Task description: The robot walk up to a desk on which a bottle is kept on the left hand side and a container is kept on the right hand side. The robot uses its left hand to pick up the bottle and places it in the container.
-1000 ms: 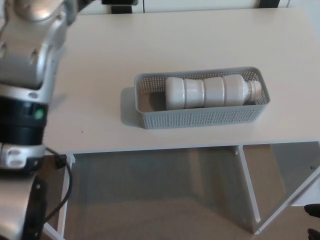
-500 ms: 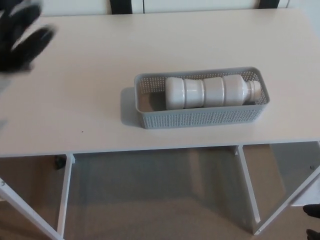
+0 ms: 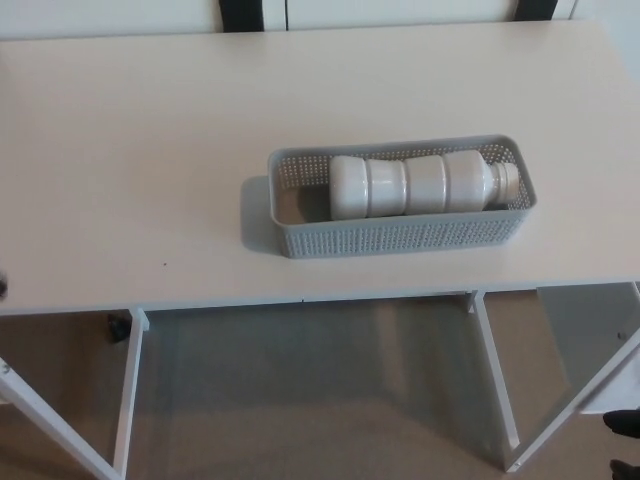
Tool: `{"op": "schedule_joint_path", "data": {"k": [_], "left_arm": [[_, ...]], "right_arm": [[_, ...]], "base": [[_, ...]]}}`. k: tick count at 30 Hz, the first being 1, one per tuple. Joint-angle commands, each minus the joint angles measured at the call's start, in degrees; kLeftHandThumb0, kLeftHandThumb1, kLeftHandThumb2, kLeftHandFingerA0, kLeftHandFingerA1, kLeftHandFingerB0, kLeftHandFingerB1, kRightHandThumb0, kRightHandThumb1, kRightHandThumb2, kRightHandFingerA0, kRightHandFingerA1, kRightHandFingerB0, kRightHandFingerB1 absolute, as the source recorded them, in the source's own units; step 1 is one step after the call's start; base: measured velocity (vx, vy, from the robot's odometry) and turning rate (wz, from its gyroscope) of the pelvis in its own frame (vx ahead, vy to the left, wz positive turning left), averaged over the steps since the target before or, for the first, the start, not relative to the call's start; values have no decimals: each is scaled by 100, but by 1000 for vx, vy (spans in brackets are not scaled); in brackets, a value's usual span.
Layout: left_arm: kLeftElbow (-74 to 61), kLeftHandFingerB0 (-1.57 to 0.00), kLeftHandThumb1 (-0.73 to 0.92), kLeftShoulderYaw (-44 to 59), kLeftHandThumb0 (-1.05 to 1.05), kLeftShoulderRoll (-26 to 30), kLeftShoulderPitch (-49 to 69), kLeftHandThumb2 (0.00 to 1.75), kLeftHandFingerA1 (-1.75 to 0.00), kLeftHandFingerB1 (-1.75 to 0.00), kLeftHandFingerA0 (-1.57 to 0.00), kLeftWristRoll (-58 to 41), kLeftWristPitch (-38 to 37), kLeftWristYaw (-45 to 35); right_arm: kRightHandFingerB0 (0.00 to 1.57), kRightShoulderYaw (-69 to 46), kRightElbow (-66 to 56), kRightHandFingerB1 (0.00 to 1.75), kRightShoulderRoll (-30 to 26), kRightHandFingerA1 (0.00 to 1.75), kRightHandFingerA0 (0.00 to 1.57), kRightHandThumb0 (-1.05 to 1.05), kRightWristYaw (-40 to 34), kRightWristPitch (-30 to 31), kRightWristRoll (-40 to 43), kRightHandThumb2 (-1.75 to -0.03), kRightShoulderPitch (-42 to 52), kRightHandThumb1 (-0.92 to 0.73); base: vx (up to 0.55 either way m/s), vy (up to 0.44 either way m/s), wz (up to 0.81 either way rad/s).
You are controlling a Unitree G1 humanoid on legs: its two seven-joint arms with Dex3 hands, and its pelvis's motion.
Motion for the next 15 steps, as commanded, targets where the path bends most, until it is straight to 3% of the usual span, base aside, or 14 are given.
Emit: {"op": "schedule_joint_path", "data": {"k": [1,3,4,5,6,7,9,10,15], "left_arm": [[3630,-59,52,158,-42,1538,2678,57,-49,-40,-63,31,-2064,-3945],[3791,-59,52,77,-42,1544,2665,57,-49,-40,-63,78,-1977,-3804],[3962,-52,42,23,-43,1517,2608,75,-64,-52,-60,108,-1936,-3726],[4265,-60,48,-77,-33,1450,2487,55,-76,-40,-75,190,-1926,-3493],[4398,-60,48,-125,-33,1419,2433,55,-76,-40,-75,237,-1937,-3352],[4521,-57,50,-223,-32,1398,2375,56,-149,-38,-62,347,-1949,-3099],[4666,-57,50,-338,-32,1393,2308,56,-149,-38,-62,458,-1982,-2861],[4853,-60,53,-445,-33,1356,2210,50,-168,-35,-69,559,-2018,-2606],[5088,-60,53,-580,-33,1369,2095,50,-168,-35,-69,578,-2140,-2549]], "right_arm": [[54,82,390,43,-414,48,66,-52,-92,57,-349,-59,63,-62],[54,86,418,43,-416,48,66,-52,-82,48,-344,-59,55,-62],[54,84,410,43,-400,48,66,-52,-84,87,-331,-59,40,-61],[55,84,385,44,-381,48,65,-52,-95,141,-322,-59,19,-62],[55,86,376,44,-377,48,65,-52,-99,154,-324,-59,13,-62],[56,100,382,44,-382,48,67,-52,-118,150,-351,-59,1,-64],[56,117,395,44,-387,48,67,-52,-139,142,-383,-59,-13,-64],[56,108,463,44,-391,49,67,-53,-144,74,-377,-59,-30,-64],[56,73,493,44,-415,49,67,-53,-144,19,-358,-59,18,-64]], "base": [[0,0,0],[0,0,0],[0,0,0],[0,0,0],[0,0,0],[0,0,0],[0,0,0],[0,0,0],[0,0,0]]}}
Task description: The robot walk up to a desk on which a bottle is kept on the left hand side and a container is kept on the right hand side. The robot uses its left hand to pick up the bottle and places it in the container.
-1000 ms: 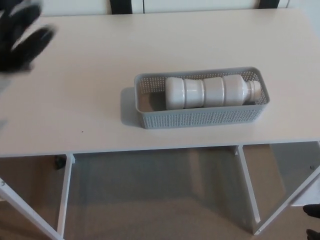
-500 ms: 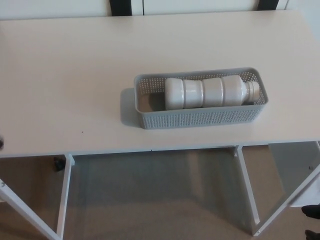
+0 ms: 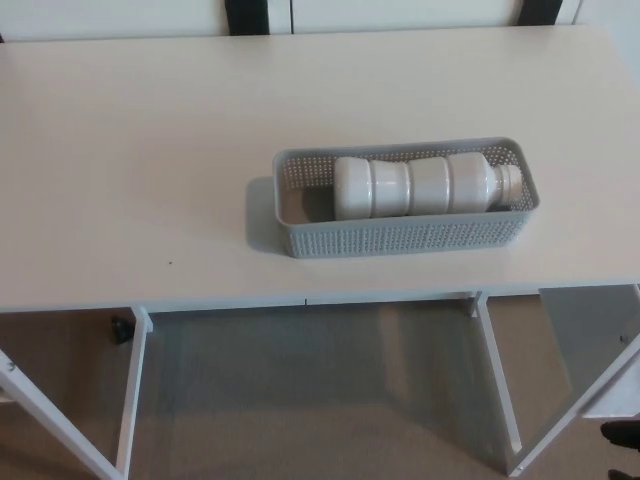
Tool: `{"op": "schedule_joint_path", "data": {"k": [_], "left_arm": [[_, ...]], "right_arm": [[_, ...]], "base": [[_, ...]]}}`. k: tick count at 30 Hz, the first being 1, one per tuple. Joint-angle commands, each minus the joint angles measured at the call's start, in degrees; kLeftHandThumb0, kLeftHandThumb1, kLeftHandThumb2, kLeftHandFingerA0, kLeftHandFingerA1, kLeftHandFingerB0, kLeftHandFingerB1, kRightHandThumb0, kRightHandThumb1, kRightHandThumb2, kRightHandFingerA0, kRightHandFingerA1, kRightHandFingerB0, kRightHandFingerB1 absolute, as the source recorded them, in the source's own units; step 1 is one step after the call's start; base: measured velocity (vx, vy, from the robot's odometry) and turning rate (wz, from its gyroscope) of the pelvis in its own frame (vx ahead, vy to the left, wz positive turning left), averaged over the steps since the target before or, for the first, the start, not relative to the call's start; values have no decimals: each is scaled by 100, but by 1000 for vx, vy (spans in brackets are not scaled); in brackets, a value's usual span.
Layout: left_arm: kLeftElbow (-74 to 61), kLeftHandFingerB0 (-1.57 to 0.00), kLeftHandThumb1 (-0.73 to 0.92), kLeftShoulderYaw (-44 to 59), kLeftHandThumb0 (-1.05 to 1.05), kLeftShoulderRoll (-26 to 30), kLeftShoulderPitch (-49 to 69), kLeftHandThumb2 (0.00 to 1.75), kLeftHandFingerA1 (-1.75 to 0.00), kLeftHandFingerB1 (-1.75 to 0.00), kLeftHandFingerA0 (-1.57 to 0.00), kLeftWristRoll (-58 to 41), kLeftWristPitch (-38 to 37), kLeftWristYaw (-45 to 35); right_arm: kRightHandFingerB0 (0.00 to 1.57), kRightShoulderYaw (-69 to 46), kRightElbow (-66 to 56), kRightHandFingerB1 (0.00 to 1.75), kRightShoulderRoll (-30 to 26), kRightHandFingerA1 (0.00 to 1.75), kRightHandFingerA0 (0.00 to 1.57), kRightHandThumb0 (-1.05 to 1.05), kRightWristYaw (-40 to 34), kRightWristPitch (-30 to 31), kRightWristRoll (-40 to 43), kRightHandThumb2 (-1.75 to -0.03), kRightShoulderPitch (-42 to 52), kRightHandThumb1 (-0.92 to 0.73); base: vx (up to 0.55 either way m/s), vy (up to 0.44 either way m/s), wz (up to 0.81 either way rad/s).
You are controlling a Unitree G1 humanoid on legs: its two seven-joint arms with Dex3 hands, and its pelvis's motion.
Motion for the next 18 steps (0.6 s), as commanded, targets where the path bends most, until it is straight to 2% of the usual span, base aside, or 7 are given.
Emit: {"op": "schedule_joint_path", "data": {"k": [1,11,12,13,14,16,18], "left_arm": [[2462,-60,53,-453,-33,858,344,50,-168,-35,-69,511,-1858,-1589],[2882,-60,53,-571,-33,981,226,50,-168,-35,-69,433,-2140,-1689],[2624,-45,45,-478,-98,206,-341,88,-39,-47,-36,395,-2051,1],[2283,-45,45,-364,-98,-764,-1068,88,-39,-47,-36,350,-1923,2121],[2299,-30,59,-202,-62,-1021,-1209,57,-37,-34,-22,110,-2185,1951],[2352,-23,46,-25,-65,-1181,-1161,77,-42,-44,-7,-185,-2582,1250],[2363,-28,45,41,-62,-1233,-1158,77,-43,-46,-9,-268,-2601,1170]], "right_arm": [[56,-8,329,44,-420,49,67,-53,-141,10,-278,-59,35,-64],[56,37,353,44,-360,49,67,-53,-170,-11,-310,-59,20,-64],[48,65,386,40,-364,47,64,-58,-102,22,-298,-61,-1,-66],[48,87,423,40,-377,47,64,-58,-17,67,-273,-61,-26,-66],[49,105,450,41,-395,48,65,-57,-11,2,-293,-61,-21,-67],[49,94,512,42,-419,49,65,-57,-9,-104,-286,-60,-21,-65],[50,91,550,42,-424,49,66,-57,-8,-125,-280,-60,-36,-64]], "base": [[0,0,0],[0,0,0],[0,0,0],[0,0,0],[7,-6,7],[0,0,0],[0,0,0]]}}
